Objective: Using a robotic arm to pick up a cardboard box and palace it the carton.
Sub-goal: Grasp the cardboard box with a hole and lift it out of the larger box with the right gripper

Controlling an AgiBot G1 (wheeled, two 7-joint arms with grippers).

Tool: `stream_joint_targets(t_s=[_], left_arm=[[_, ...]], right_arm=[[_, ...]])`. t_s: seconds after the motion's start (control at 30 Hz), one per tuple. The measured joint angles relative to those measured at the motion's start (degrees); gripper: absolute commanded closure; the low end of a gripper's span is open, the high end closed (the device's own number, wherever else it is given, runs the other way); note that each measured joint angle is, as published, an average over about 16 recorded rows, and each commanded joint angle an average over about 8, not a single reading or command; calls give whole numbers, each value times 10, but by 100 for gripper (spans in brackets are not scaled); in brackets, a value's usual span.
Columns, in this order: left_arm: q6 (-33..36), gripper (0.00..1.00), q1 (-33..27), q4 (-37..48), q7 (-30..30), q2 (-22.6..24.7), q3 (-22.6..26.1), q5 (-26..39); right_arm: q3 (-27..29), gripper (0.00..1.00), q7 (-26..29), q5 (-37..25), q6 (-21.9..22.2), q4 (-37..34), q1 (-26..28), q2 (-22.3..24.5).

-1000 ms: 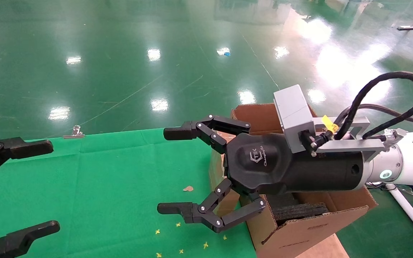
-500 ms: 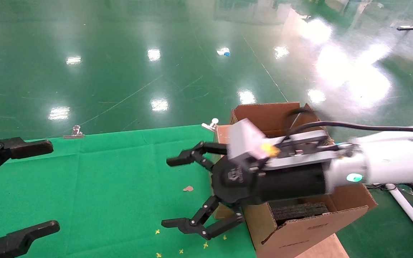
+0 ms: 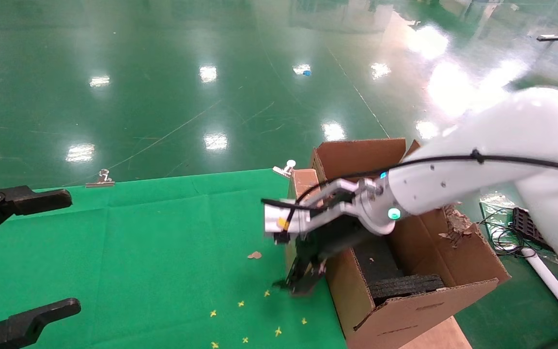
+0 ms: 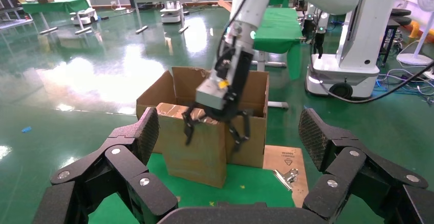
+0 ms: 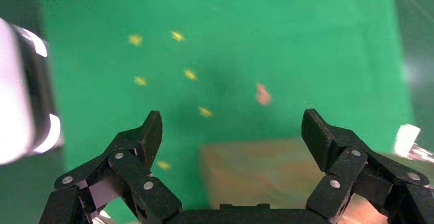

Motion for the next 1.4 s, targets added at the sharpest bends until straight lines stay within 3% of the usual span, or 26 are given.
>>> stream_joint_targets(t_s=[0.27,0.6,0.97,1.4], left_arm=[[0,0,0,0,0,0,0,0],[0,0,0,0,0,0,1,-1],[-1,0,0,0,1,-1,1,-1],[-1,0,0,0,1,-1,2,-1]], right_arm=[[-40,0,39,-57,-15,0,80,-5],[-134,0,88,-72,-26,-1,149,4],[-224,0,132,-49,-13,0,190,6],[-246,0,235,-68,7,-38,217,-11]])
